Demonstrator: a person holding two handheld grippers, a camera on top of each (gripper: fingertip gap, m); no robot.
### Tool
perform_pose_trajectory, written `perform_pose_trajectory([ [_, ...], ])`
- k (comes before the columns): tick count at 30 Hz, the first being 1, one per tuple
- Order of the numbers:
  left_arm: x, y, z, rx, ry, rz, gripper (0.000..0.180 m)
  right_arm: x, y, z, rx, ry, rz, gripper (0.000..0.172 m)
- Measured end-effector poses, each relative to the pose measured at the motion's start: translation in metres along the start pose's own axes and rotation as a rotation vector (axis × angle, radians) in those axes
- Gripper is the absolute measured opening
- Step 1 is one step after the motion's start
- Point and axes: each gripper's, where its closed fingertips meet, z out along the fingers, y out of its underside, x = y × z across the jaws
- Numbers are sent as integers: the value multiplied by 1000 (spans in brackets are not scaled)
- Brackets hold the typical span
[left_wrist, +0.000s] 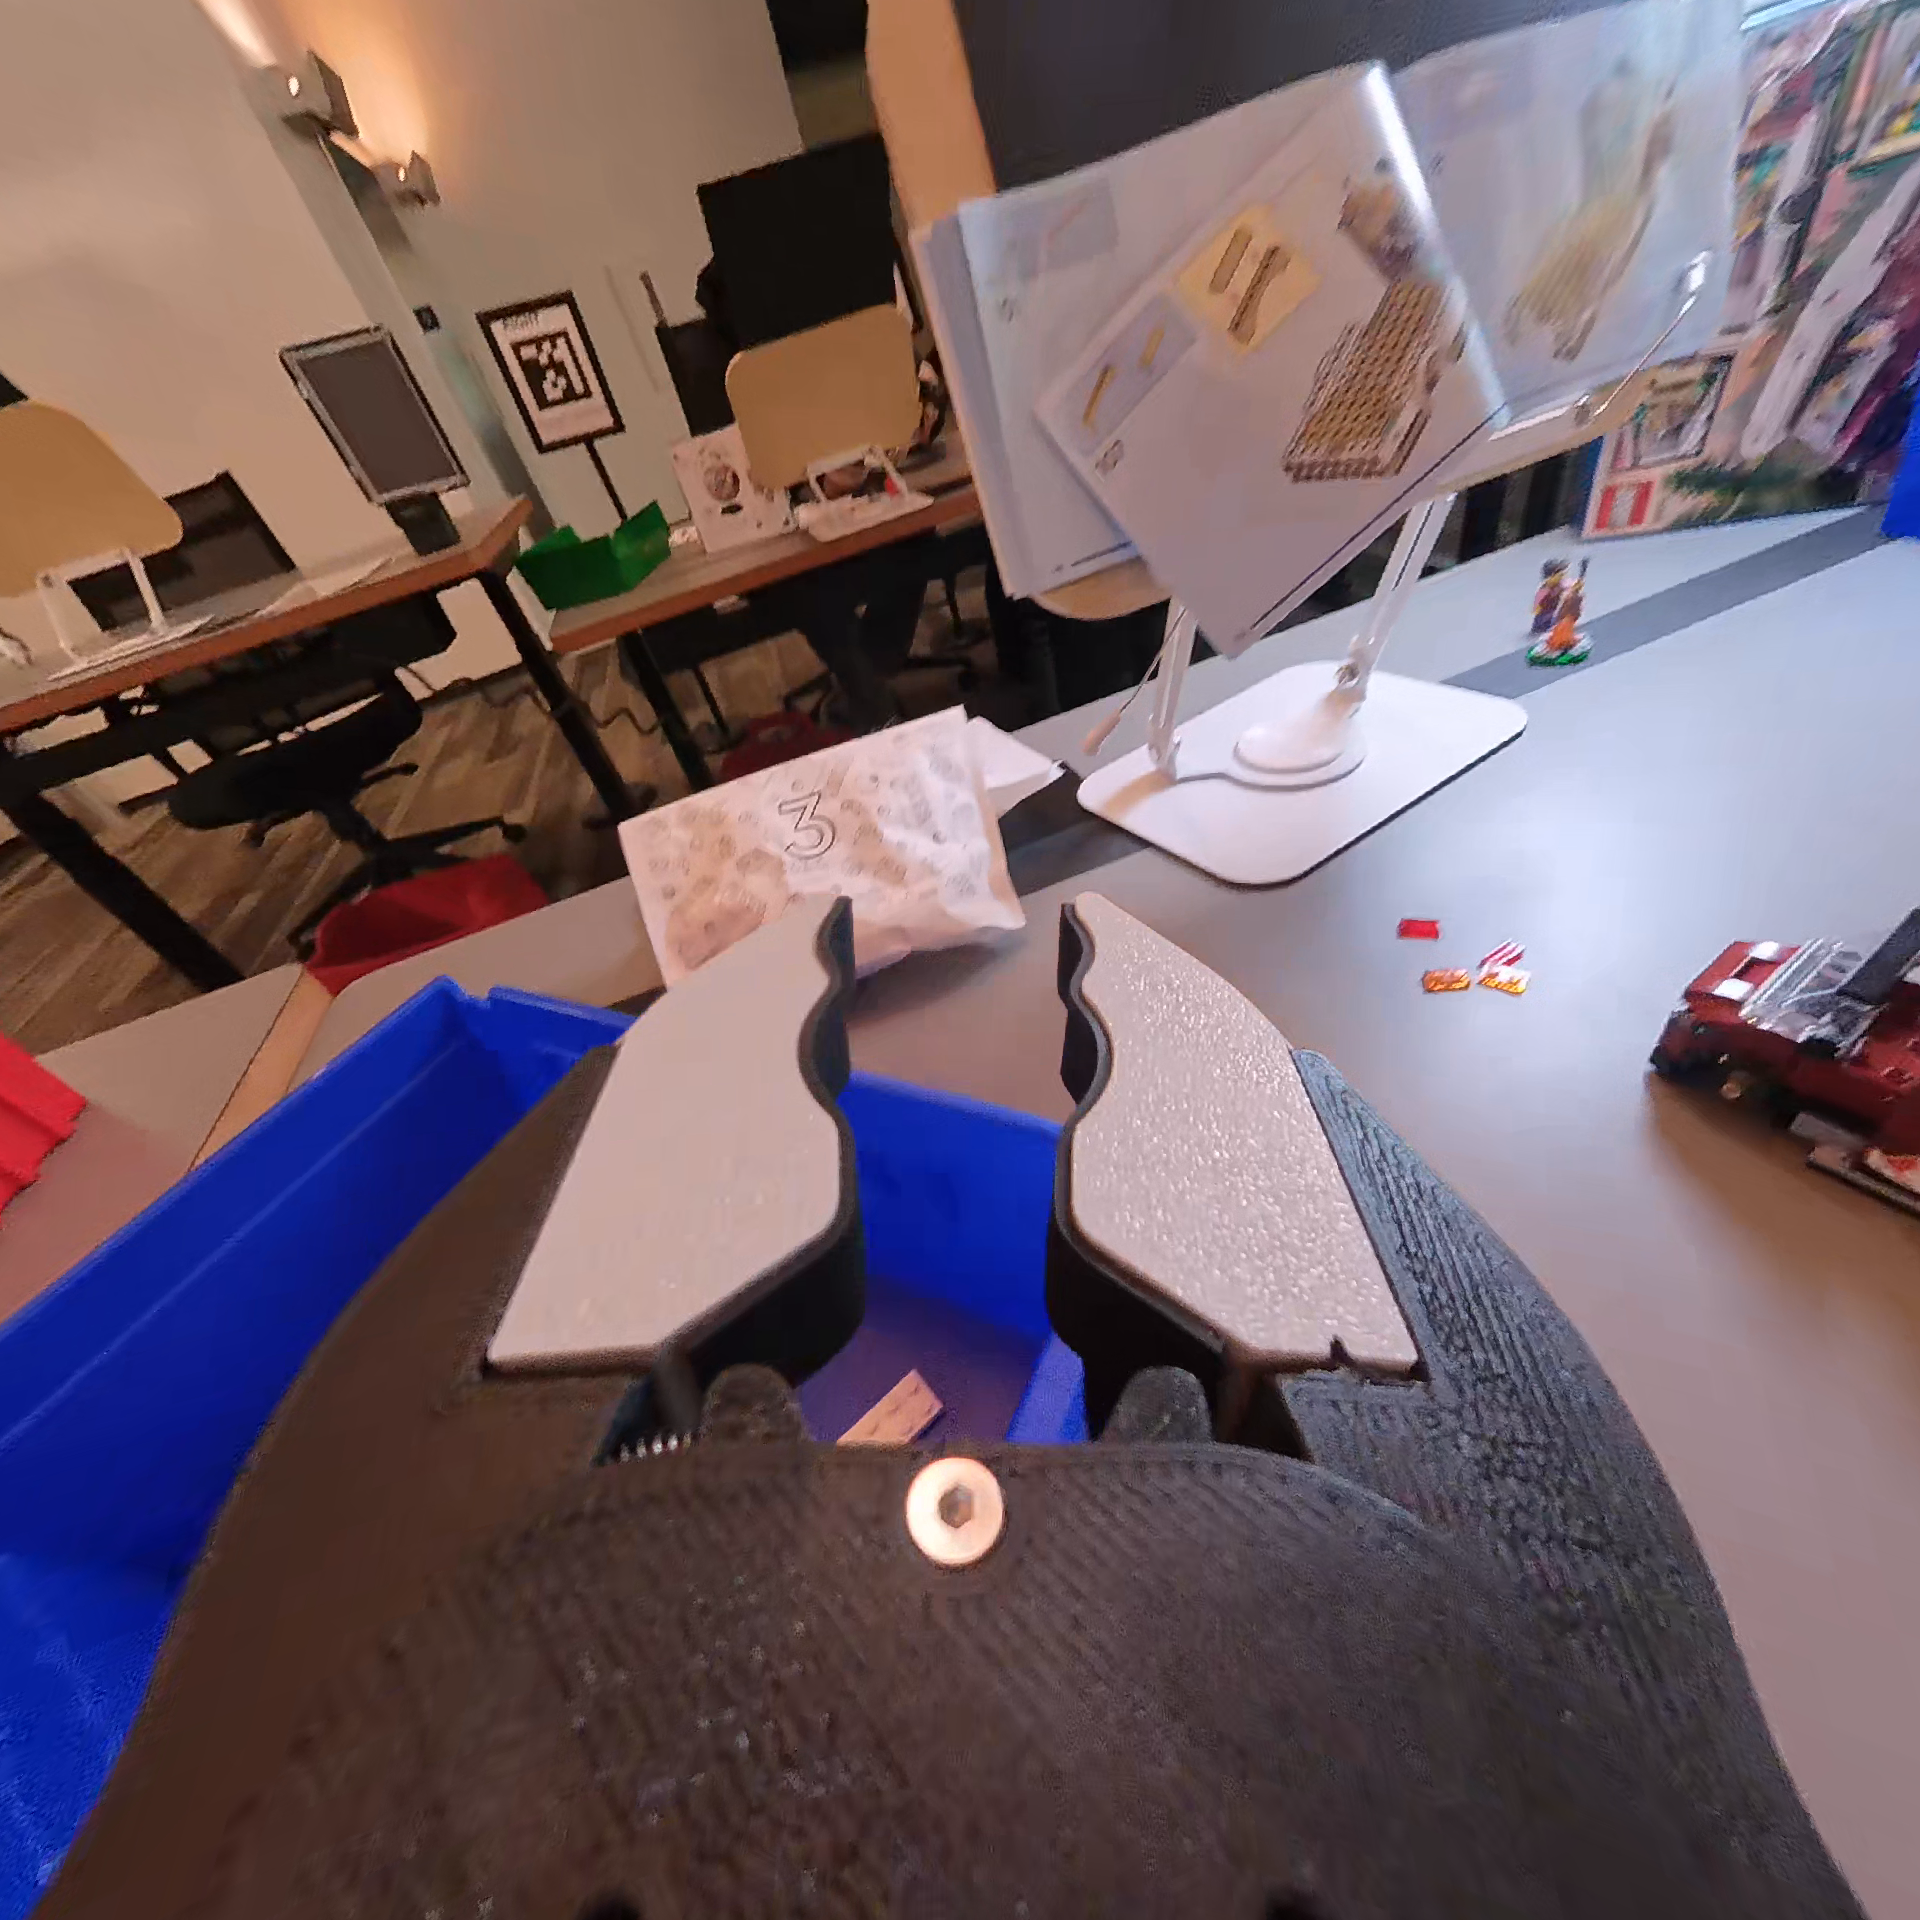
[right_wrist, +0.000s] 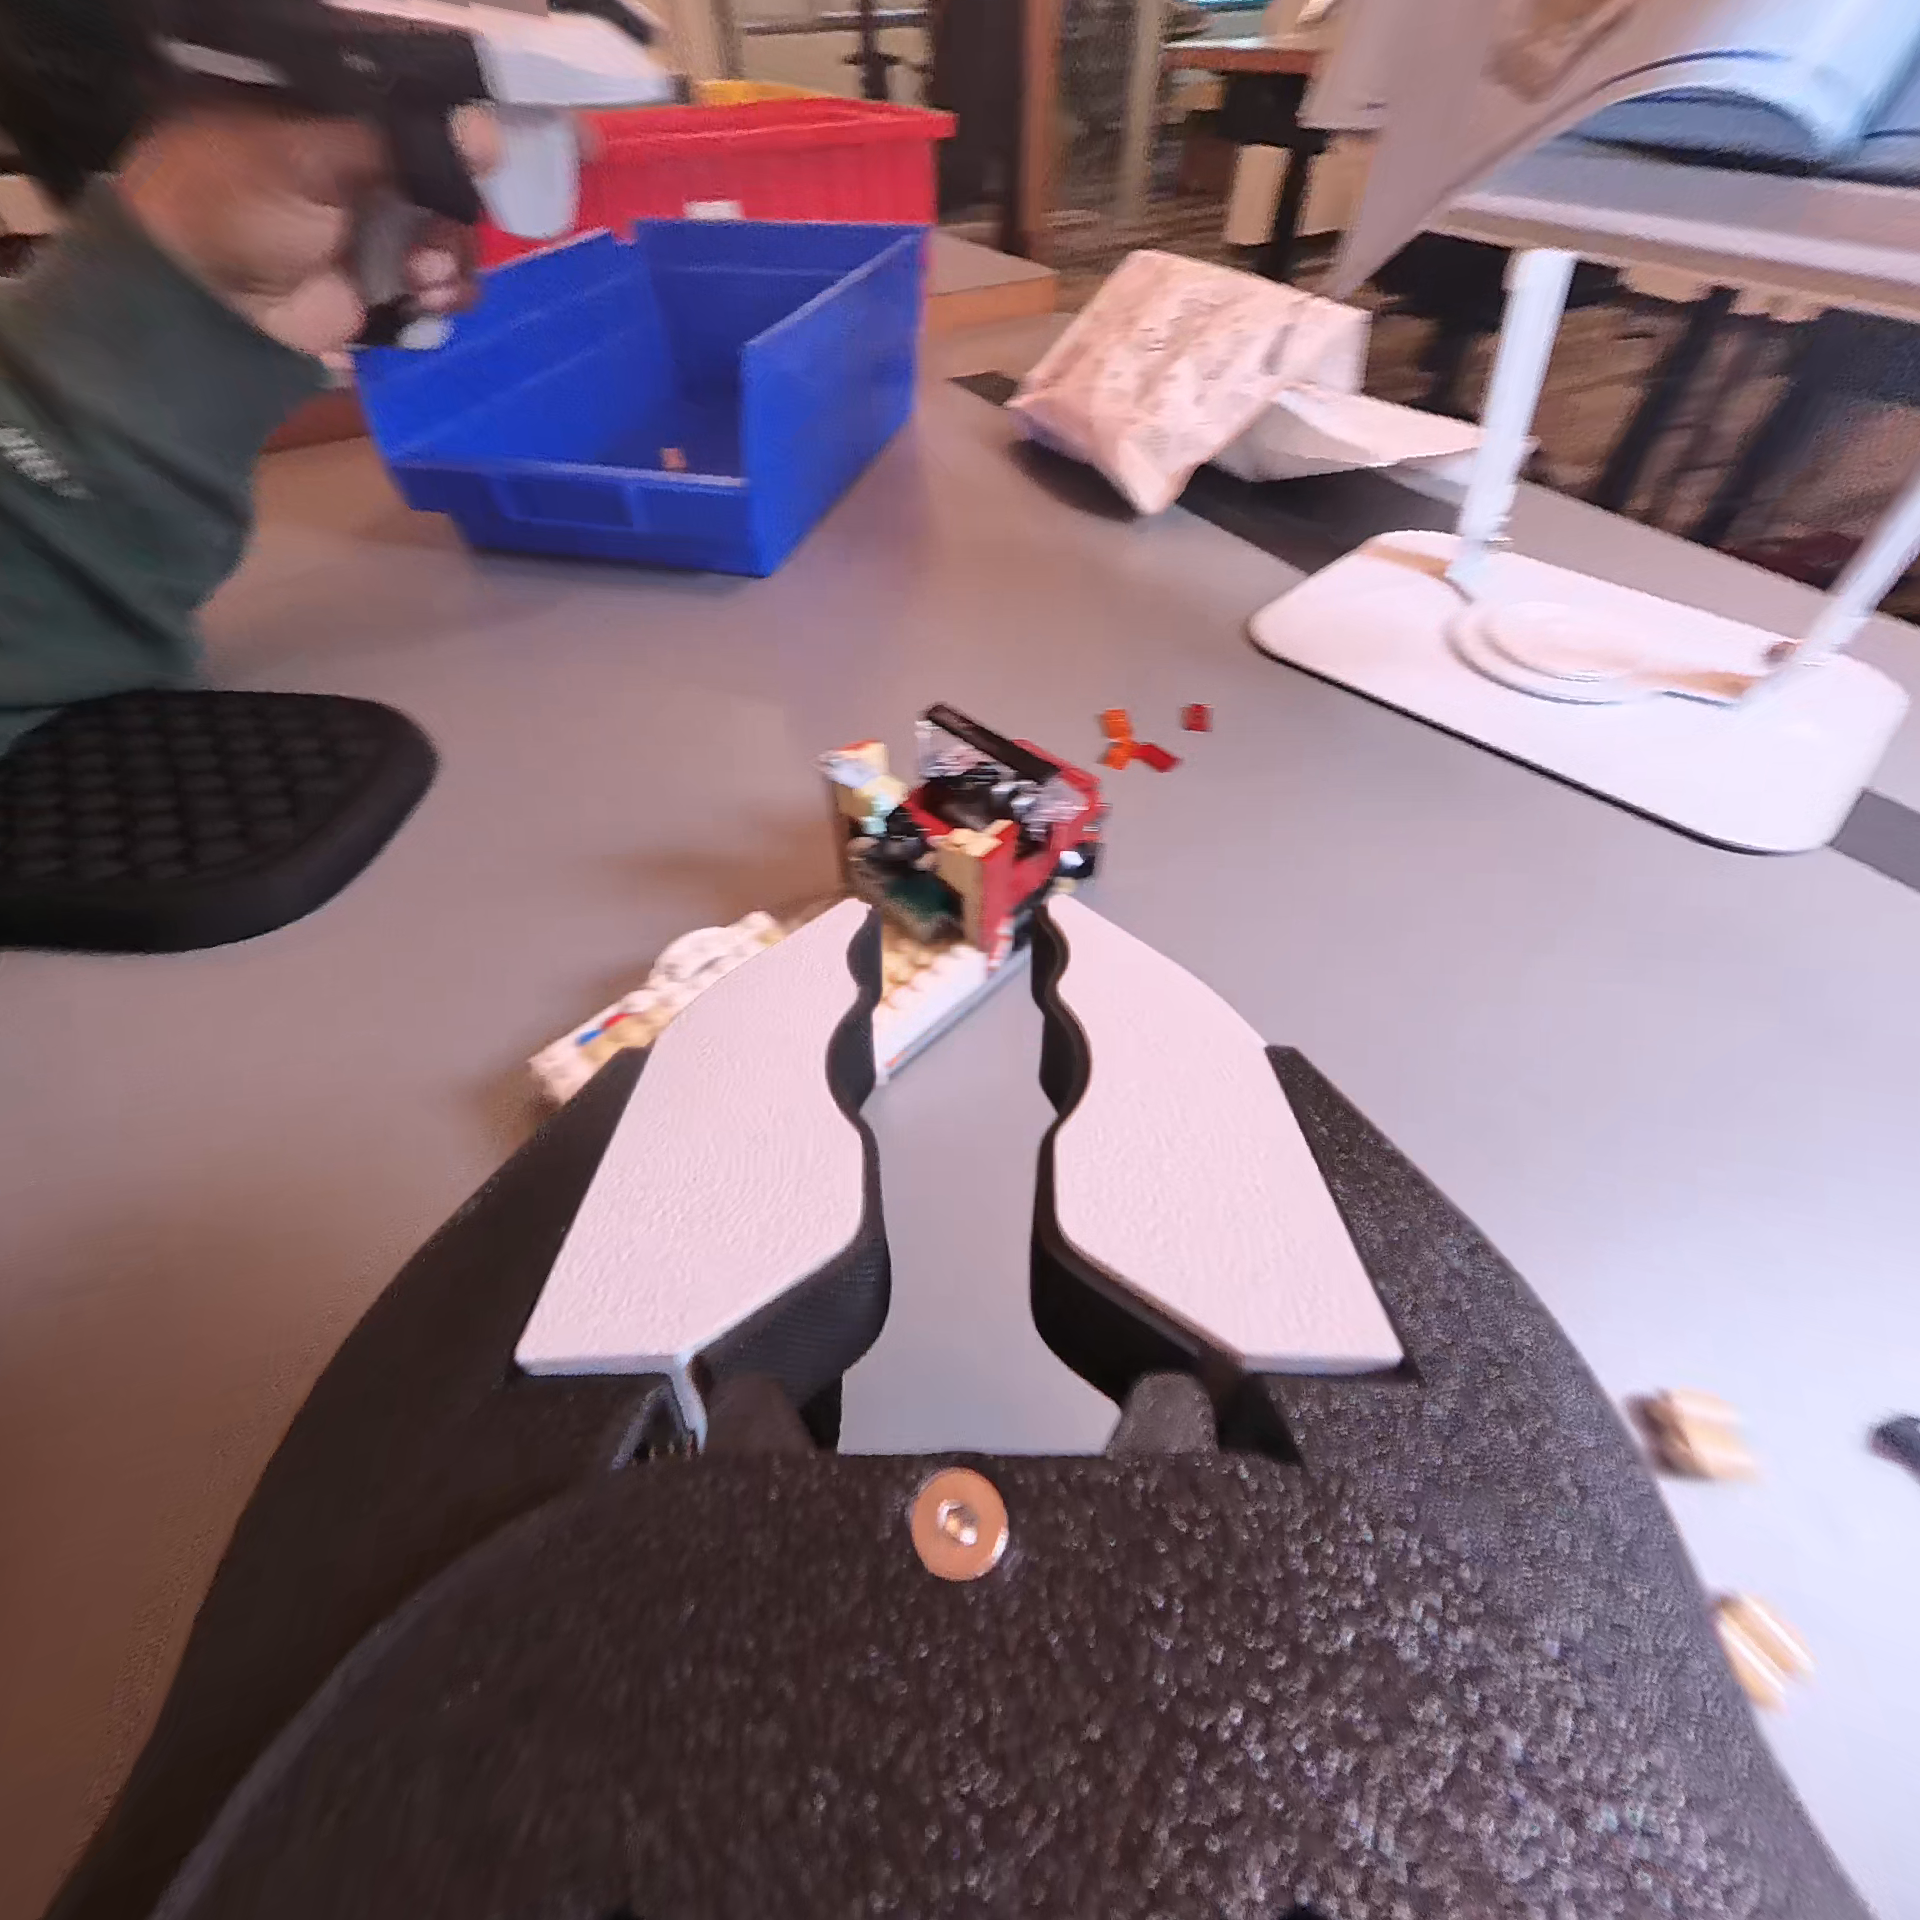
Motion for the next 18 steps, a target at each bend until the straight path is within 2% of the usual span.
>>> perform_pose_trajectory([
  [3,13,-12,1,64,19,-6,32,28,-1,-6,11,158,23,30],
  [8,32,-20,9,105,39,-2,30,55,1,-17,32,280,84,33],
  [14,57,-31,28,127,130,-42,30,65,5,-18,23,325,95,33],
  [18,80,-51,63,124,219,-33,29,64,8,-15,9,322,91,33],
])
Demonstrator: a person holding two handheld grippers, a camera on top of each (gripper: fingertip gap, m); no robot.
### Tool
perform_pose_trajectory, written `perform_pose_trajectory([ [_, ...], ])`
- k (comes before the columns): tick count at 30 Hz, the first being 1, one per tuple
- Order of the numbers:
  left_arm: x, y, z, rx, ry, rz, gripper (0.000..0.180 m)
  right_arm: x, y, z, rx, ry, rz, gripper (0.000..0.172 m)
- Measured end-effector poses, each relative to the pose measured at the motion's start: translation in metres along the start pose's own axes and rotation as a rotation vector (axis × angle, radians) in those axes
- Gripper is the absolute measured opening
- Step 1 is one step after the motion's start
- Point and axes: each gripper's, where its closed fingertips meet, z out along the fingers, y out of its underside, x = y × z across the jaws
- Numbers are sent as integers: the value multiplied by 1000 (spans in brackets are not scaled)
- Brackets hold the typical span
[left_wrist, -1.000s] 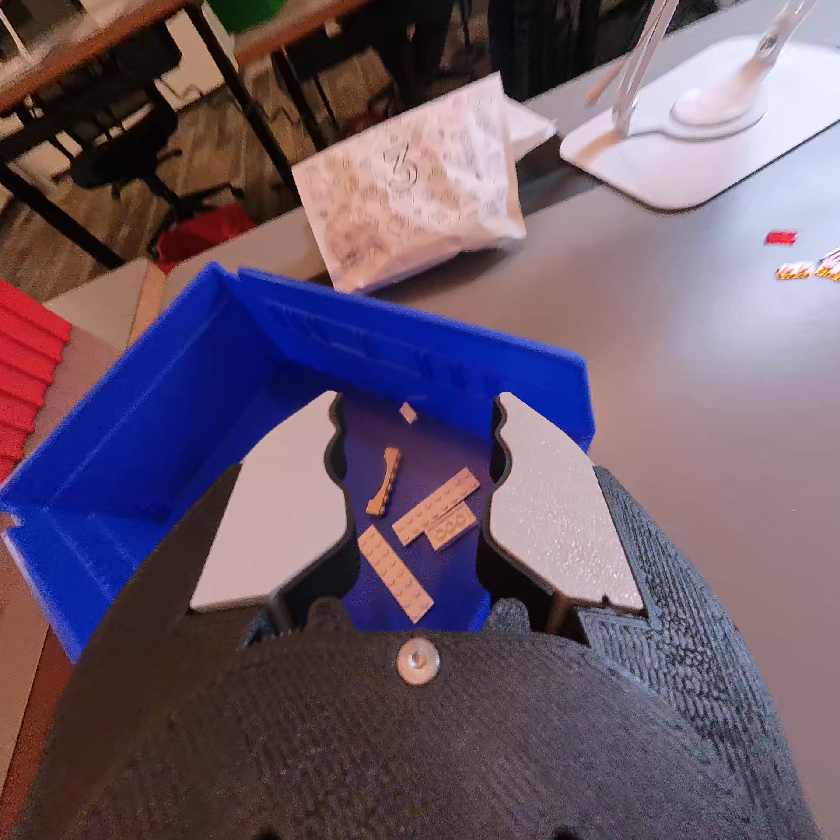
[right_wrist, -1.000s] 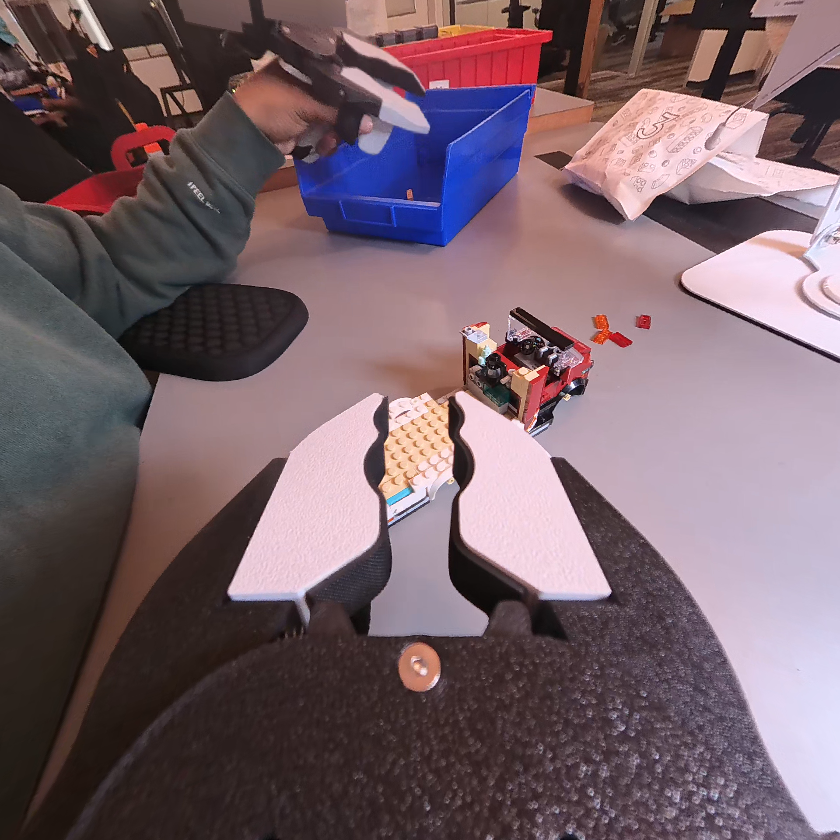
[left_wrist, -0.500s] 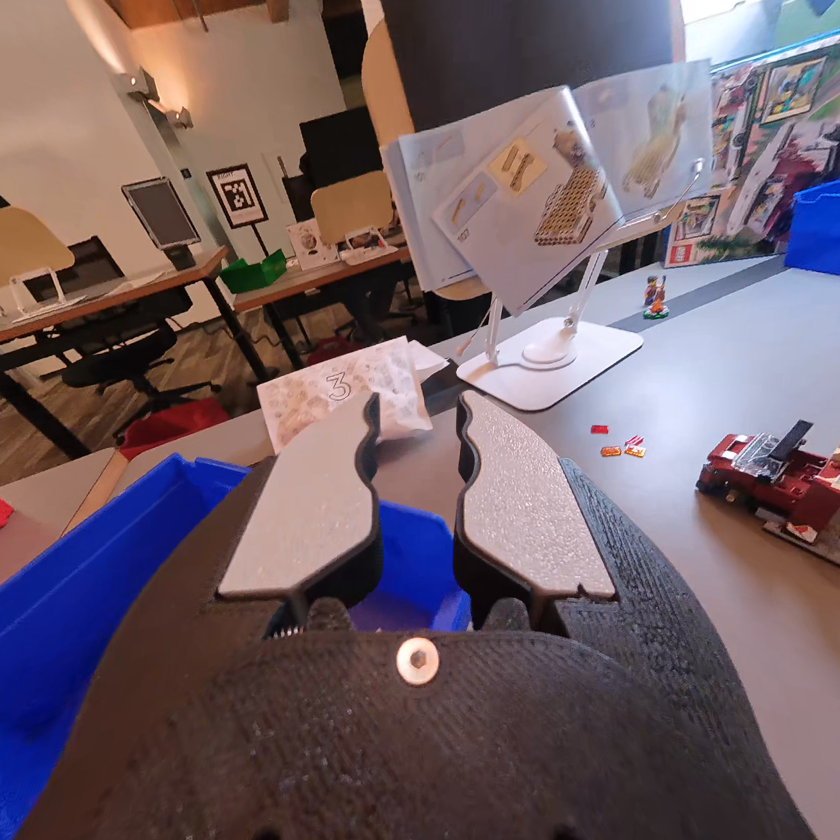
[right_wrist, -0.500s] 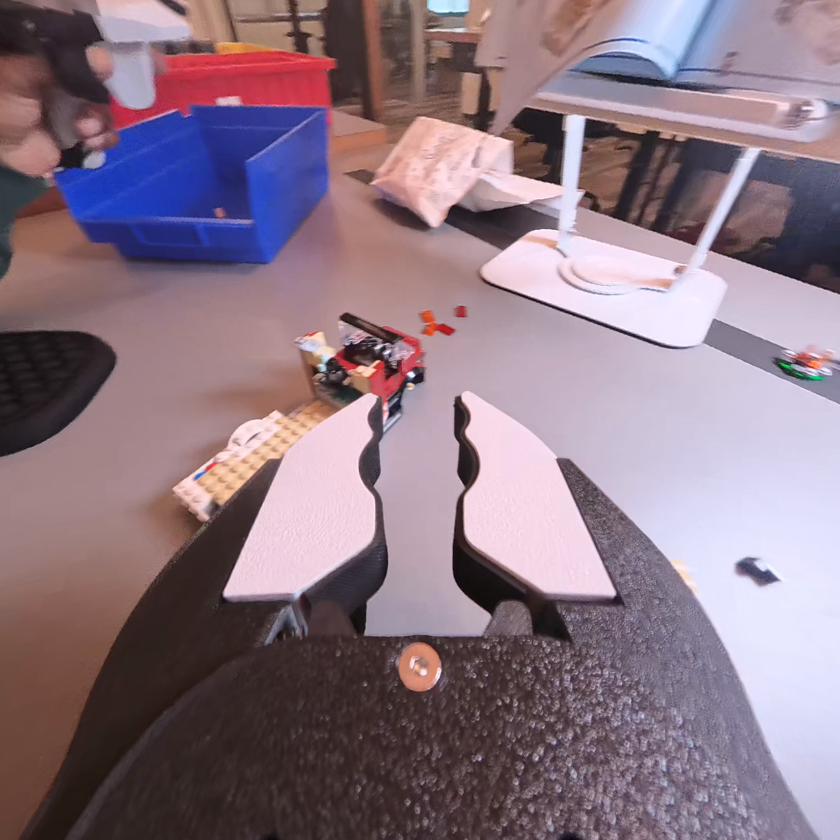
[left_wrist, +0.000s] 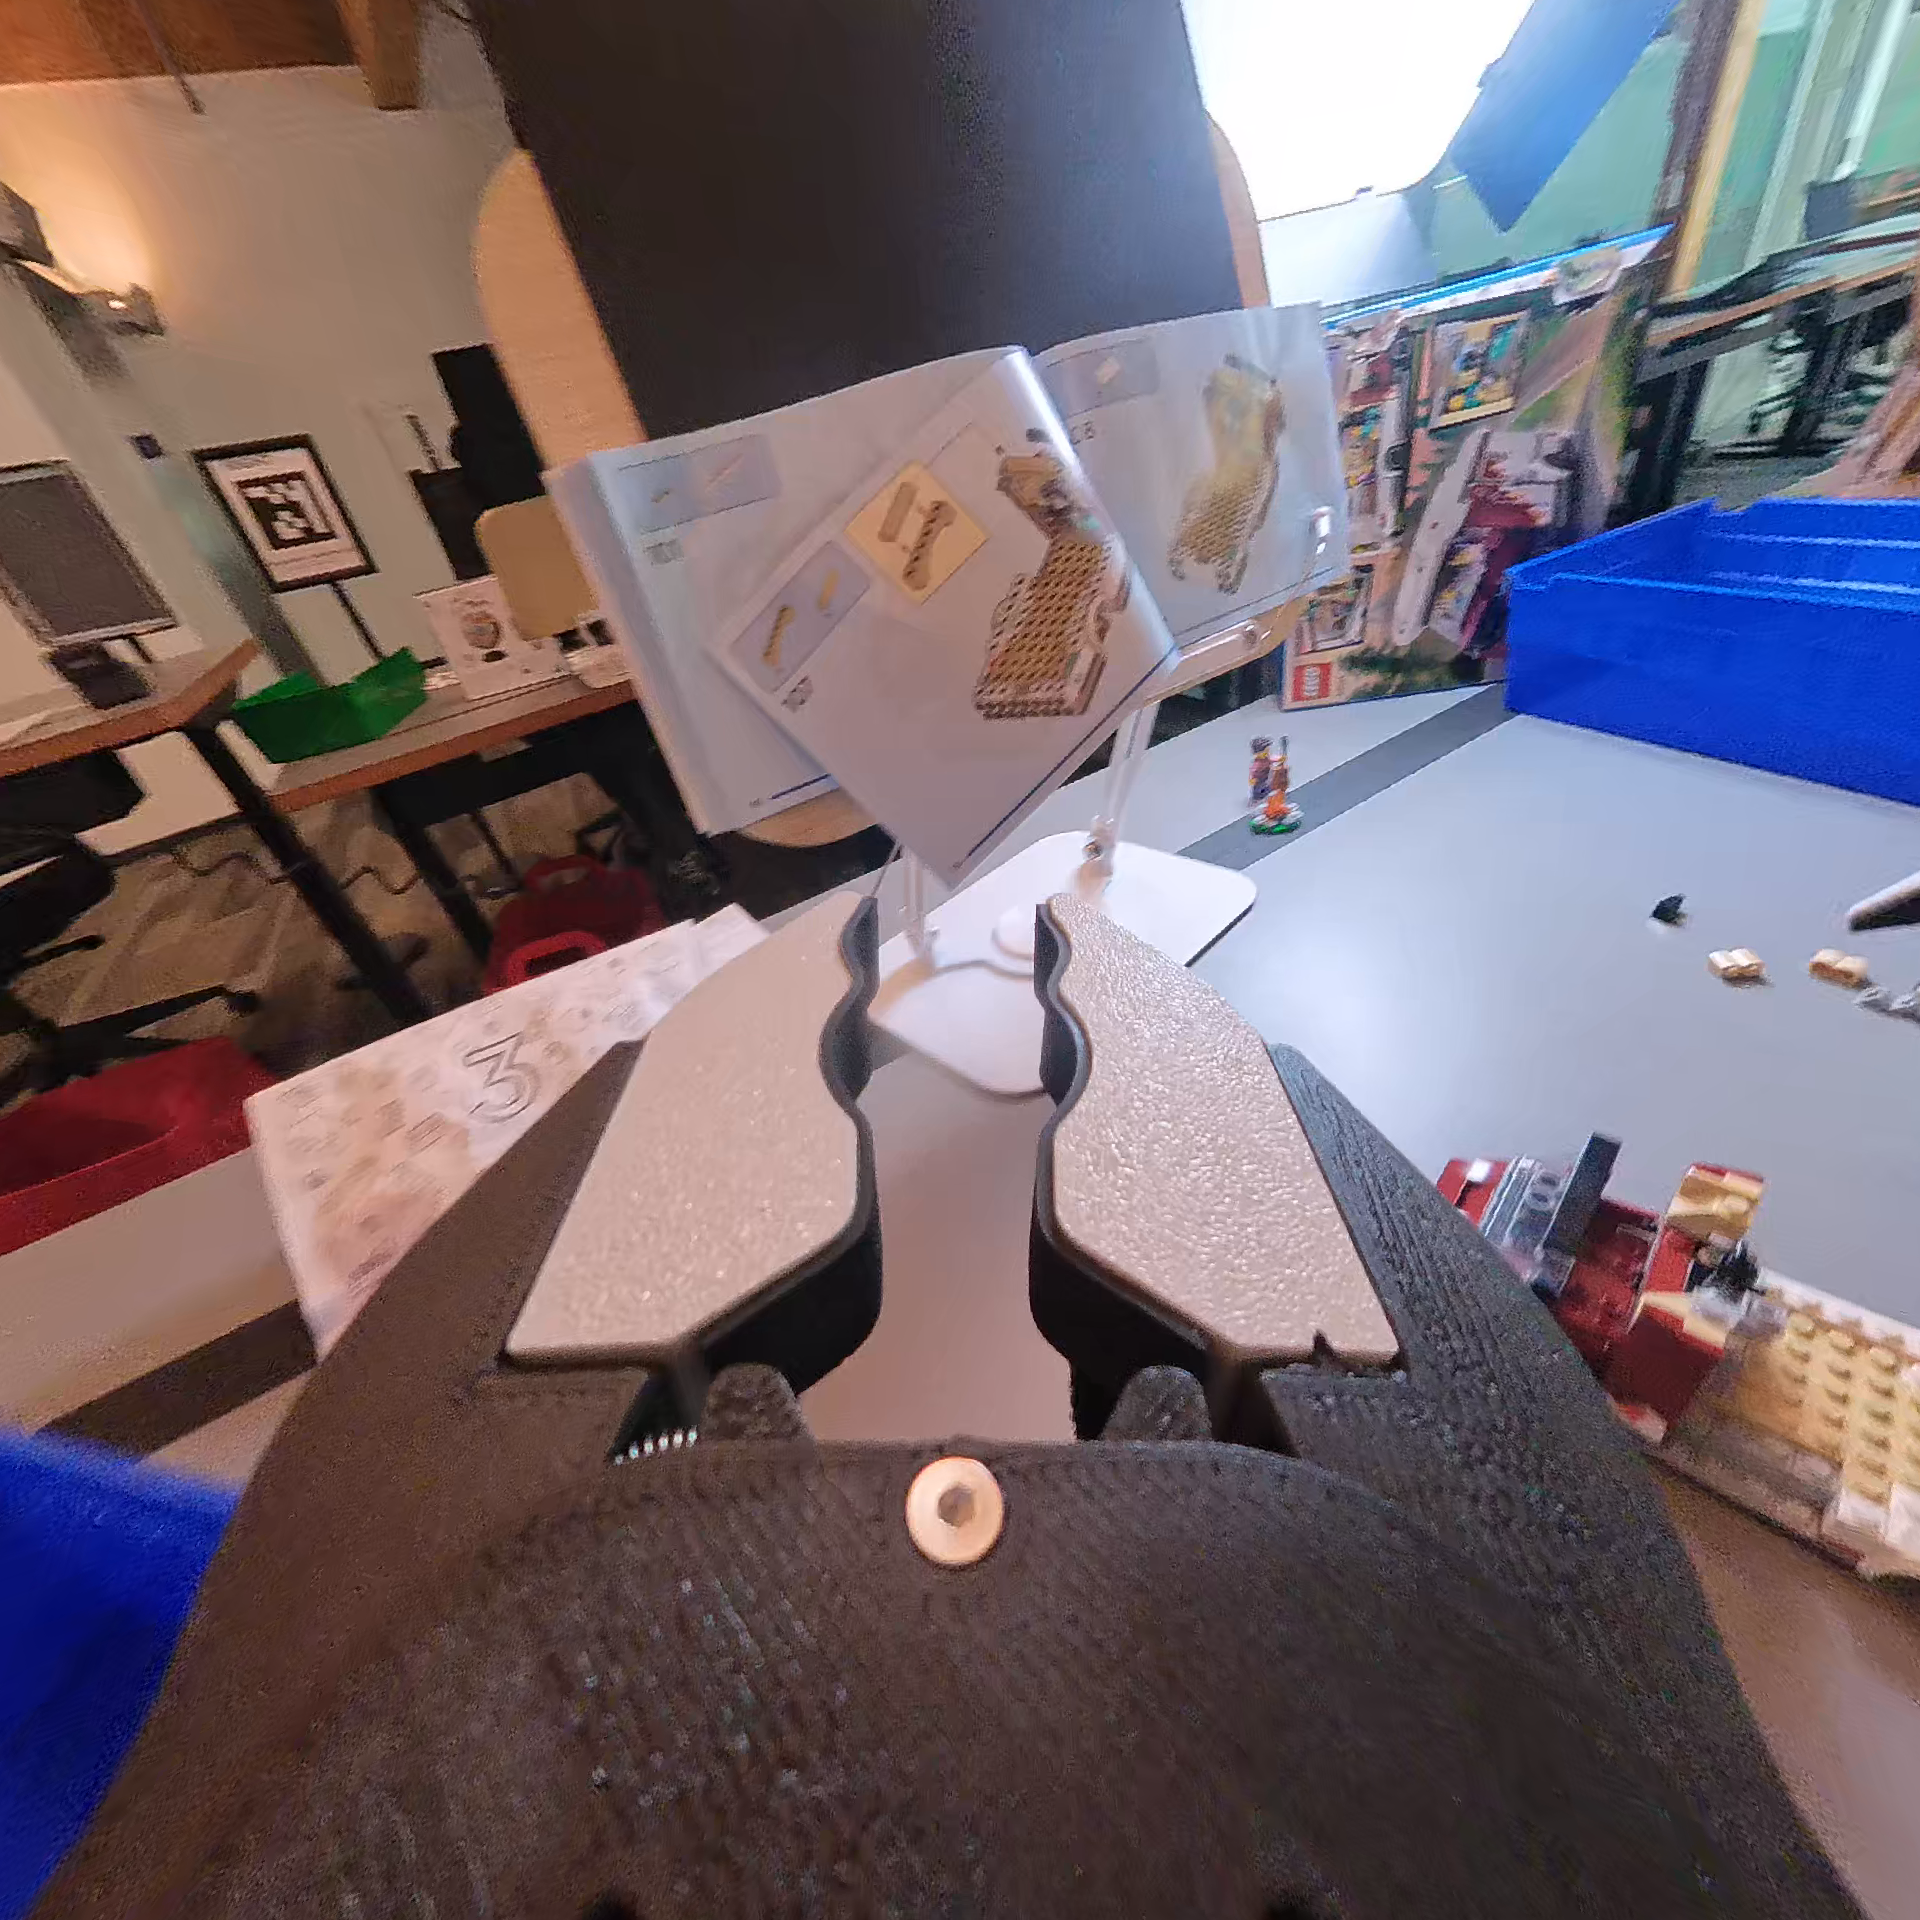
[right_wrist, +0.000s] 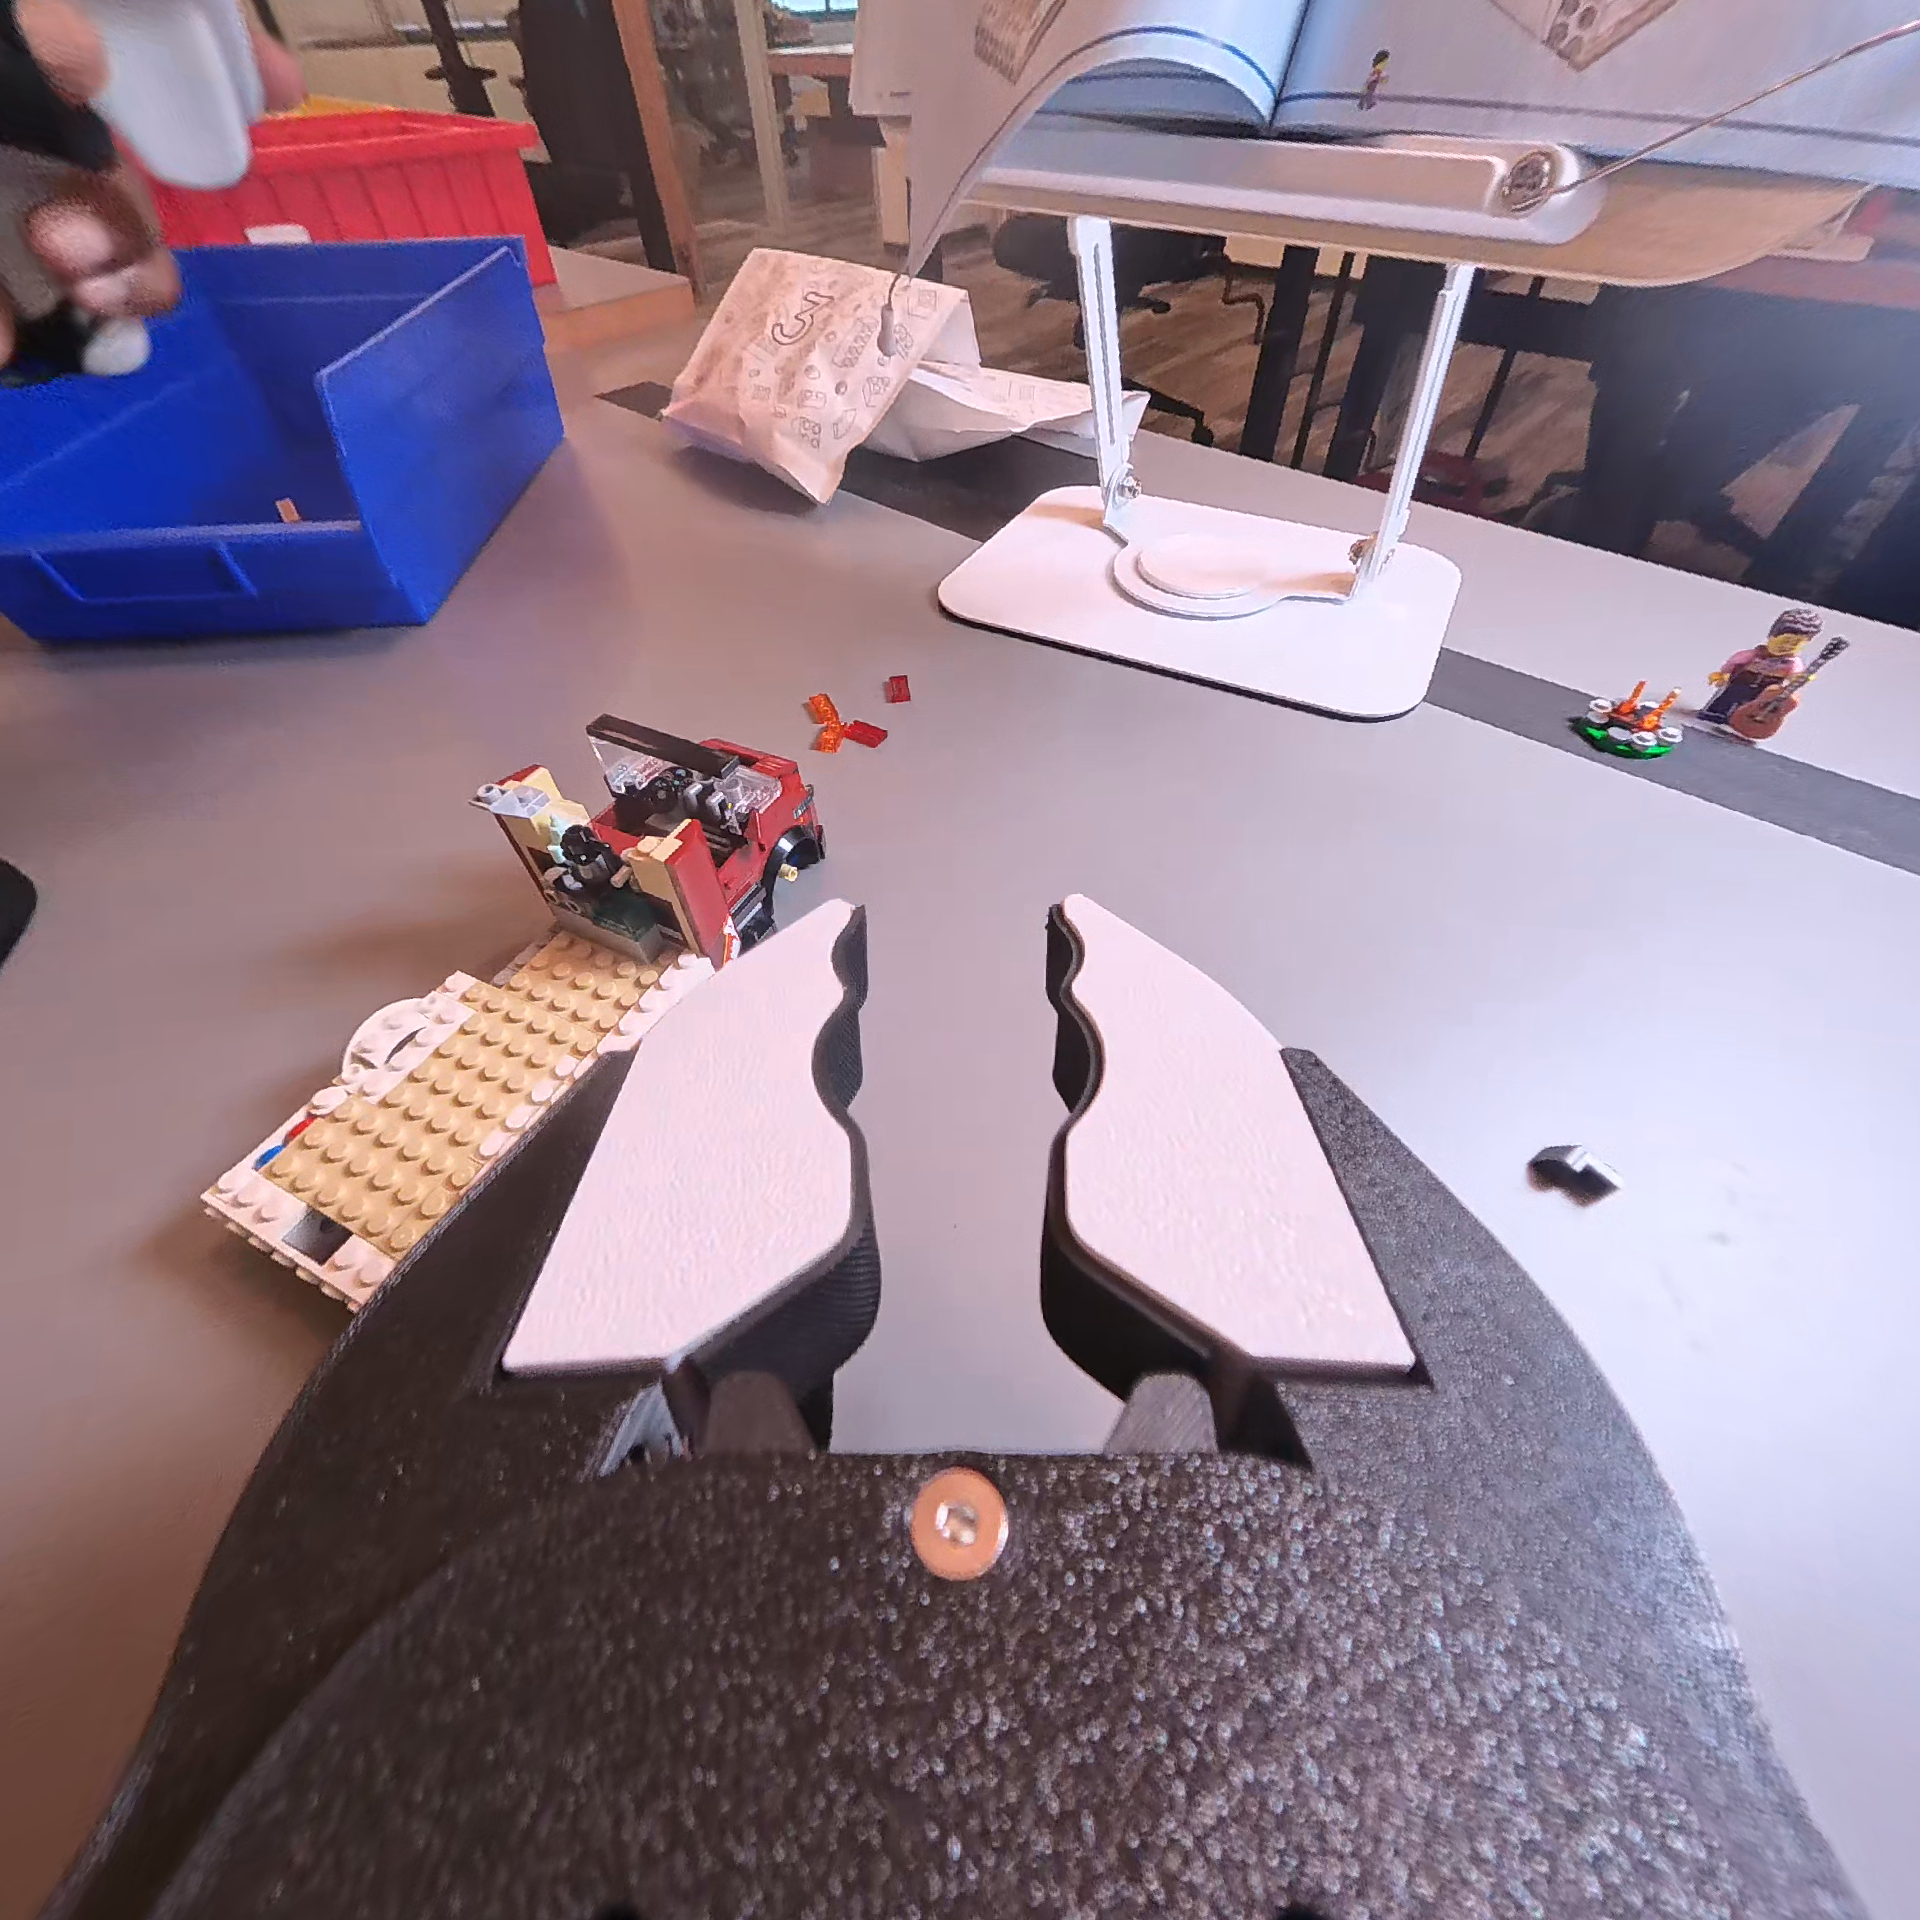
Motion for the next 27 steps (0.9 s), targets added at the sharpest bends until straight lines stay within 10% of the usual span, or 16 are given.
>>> perform_pose_trajectory([
  [9,-5,20,145,-79,65,-277,61,-4,6,1,-17,-4,-20,33],
  [14,-5,45,173,-115,81,-488,85,-3,6,0,-16,-5,-25,33],
  [22,-8,24,156,2,152,-463,1,-5,11,4,-32,-29,-14,32],
  [27,3,-6,139,94,290,-457,1,-1,-3,12,-10,-18,-49,32],
])
